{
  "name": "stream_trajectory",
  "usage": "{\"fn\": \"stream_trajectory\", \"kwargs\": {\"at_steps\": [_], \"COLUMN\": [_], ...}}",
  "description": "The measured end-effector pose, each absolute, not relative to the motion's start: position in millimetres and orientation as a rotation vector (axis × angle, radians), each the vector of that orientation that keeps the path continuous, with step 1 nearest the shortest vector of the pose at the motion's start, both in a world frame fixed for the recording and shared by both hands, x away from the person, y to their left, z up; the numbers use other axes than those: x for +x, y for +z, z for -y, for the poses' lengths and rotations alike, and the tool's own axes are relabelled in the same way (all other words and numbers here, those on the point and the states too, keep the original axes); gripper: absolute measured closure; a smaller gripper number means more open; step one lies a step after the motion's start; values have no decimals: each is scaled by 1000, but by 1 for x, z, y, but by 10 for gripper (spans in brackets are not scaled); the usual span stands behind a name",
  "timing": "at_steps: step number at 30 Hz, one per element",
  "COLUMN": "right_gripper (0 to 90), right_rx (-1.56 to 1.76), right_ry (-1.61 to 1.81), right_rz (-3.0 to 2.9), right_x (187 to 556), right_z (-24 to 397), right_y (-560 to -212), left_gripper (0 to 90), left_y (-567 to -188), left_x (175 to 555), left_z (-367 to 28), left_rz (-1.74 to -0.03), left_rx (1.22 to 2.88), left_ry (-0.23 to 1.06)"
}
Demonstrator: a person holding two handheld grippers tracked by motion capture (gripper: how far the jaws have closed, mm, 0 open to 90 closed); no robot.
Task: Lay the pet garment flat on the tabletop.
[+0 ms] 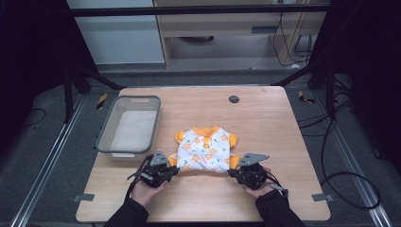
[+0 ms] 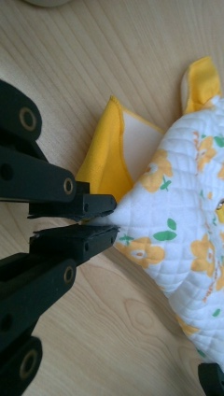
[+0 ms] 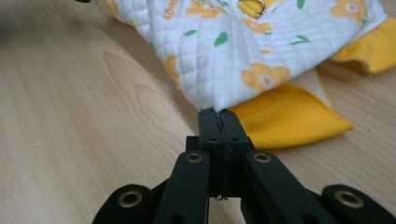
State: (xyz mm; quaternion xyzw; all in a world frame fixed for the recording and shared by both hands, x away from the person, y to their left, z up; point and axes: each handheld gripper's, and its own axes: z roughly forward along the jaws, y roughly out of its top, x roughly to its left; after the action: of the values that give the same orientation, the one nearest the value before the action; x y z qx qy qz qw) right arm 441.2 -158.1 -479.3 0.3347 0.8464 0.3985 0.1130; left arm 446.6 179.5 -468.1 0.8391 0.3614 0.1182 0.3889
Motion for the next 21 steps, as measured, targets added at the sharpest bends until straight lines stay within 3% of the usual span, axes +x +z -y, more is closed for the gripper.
{"fn": "stream_trajectory", "kwargs": {"at_steps": [11,13,21], "right_gripper": [900,900,900], "right_rx": [906,889,1098], "right_ry": [1369,1390,1391], "right_rz": [-2465,-2467,-2423], "right_x": [416,413,451], "right_z": [173,175,172], "right_y": [-445,-437,-440], "left_gripper": [837,890,895], "left_y": [-429,-422,-436], "left_x": [410,407,447], "left_z": [-195,-196,-188], "left_rz": [-831,-833,-921], "left_rx": [2023,1993,2008], "left_ry": [266,245,264]}}
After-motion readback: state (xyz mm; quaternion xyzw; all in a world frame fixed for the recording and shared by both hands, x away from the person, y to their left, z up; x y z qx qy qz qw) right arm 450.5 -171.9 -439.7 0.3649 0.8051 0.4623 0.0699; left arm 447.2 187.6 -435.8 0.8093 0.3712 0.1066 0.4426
